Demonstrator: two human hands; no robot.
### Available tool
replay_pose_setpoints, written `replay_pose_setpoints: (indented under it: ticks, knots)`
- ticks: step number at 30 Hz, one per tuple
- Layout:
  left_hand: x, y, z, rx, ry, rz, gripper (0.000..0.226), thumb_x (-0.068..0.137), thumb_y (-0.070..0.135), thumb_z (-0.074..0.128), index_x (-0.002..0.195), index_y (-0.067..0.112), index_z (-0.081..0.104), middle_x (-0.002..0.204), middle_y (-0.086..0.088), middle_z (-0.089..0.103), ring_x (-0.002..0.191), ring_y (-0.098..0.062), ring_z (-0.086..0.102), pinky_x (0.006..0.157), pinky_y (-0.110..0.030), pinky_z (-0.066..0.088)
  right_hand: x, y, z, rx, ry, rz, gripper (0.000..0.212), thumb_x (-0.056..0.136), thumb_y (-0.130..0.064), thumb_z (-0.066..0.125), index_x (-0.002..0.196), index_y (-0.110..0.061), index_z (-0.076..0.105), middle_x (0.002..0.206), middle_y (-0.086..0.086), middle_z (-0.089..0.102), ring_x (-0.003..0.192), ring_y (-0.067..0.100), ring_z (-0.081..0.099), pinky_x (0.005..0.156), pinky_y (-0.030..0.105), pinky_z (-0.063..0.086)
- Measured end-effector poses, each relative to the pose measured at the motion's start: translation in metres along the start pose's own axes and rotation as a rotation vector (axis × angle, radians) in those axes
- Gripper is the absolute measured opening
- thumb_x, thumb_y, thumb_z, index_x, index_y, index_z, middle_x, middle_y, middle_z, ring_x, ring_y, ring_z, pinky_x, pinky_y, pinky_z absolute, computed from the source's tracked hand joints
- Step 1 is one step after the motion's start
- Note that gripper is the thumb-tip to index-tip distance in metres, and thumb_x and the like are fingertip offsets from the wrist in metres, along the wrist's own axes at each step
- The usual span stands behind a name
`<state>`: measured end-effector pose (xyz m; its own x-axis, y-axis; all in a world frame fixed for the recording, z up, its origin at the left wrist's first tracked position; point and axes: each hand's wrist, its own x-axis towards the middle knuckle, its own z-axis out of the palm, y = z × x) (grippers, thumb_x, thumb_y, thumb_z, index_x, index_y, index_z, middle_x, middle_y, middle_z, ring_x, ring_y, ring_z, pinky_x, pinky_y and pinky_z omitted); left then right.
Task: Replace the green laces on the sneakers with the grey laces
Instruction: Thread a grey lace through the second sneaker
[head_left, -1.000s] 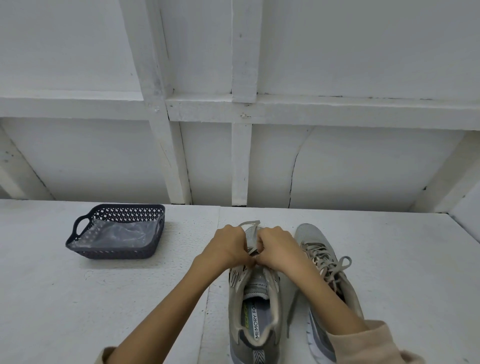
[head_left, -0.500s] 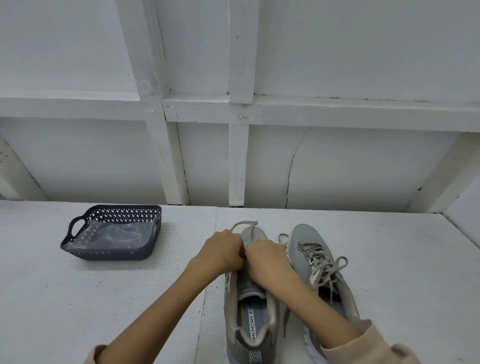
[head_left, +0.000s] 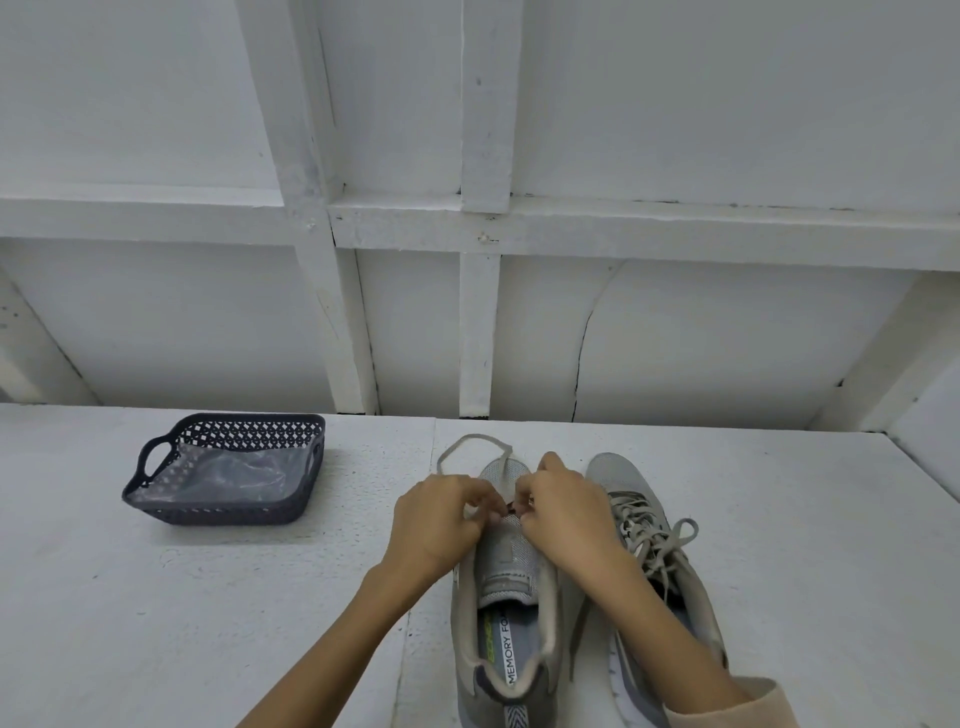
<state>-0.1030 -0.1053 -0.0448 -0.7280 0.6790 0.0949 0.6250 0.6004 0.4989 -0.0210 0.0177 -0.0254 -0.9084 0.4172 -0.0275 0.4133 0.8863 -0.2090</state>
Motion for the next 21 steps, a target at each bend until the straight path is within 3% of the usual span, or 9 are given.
replay_pose_setpoints:
  ticks: [6,9,11,14,17,21]
  knots:
    - [-0.002,-0.009,0.011,-0.220,0.036,-0.016,0.008,0.084,0.028,0.070,0.087,0.036,0.069,0.084,0.022,0.069,0.083,0.006,0.061,0.070,-0.021,0.045,0.002,0.000,-0.002,-0.020,0.156,-0.047,0.011,0.087,-0.023,0.059,0.089,-0.032,0.065,0.112,-0.011,0.048,0.111,0.015,0.043,0.093,0.037,0.028]
    - [-0.004,-0.012,0.016,-0.390,0.094,-0.012,0.021,0.081,0.019,0.073,0.091,0.035,0.064,0.079,0.017,0.070,0.080,0.003,0.063,0.076,-0.021,0.049,0.009,0.003,-0.004,0.580,0.090,0.005,0.021,0.084,-0.012,0.067,0.073,-0.028,0.061,0.081,-0.012,0.062,0.081,0.011,0.058,0.084,0.038,0.047]
    - [-0.007,-0.011,0.018,-0.536,0.130,-0.047,0.030,0.080,0.013,0.074,0.095,0.034,0.059,0.076,0.012,0.071,0.079,-0.001,0.064,0.076,-0.020,0.048,0.012,0.004,-0.001,0.829,0.066,0.039,0.027,0.083,-0.004,0.068,0.072,-0.028,0.063,0.069,-0.009,0.062,0.063,0.006,0.056,0.071,0.034,0.052]
    - [-0.007,-0.010,0.025,-0.666,0.171,-0.083,0.034,0.080,0.009,0.074,0.098,0.030,0.055,0.076,0.007,0.072,0.078,-0.005,0.067,0.079,-0.025,0.051,0.011,0.003,0.008,0.894,-0.041,-0.004,0.023,0.082,0.002,0.069,0.085,-0.021,0.071,0.073,-0.001,0.061,0.059,0.003,0.048,0.063,0.017,0.043]
    - [-0.005,-0.008,0.032,-0.716,0.161,-0.113,0.034,0.081,0.009,0.074,0.099,0.029,0.052,0.076,0.005,0.072,0.079,-0.006,0.068,0.077,-0.024,0.051,0.011,0.007,0.013,0.995,-0.044,-0.008,0.028,0.082,0.005,0.069,0.079,-0.023,0.072,0.073,0.007,0.067,0.063,0.012,0.054,0.058,0.019,0.043]
    - [-0.002,-0.011,0.035,-0.763,0.143,-0.098,0.034,0.080,0.007,0.074,0.099,0.027,0.054,0.079,0.001,0.073,0.079,-0.010,0.068,0.076,-0.022,0.051,0.011,0.008,0.013,0.960,-0.002,0.018,0.026,0.080,0.002,0.071,0.071,-0.022,0.071,0.066,0.002,0.068,0.057,0.008,0.056,0.056,0.021,0.046]
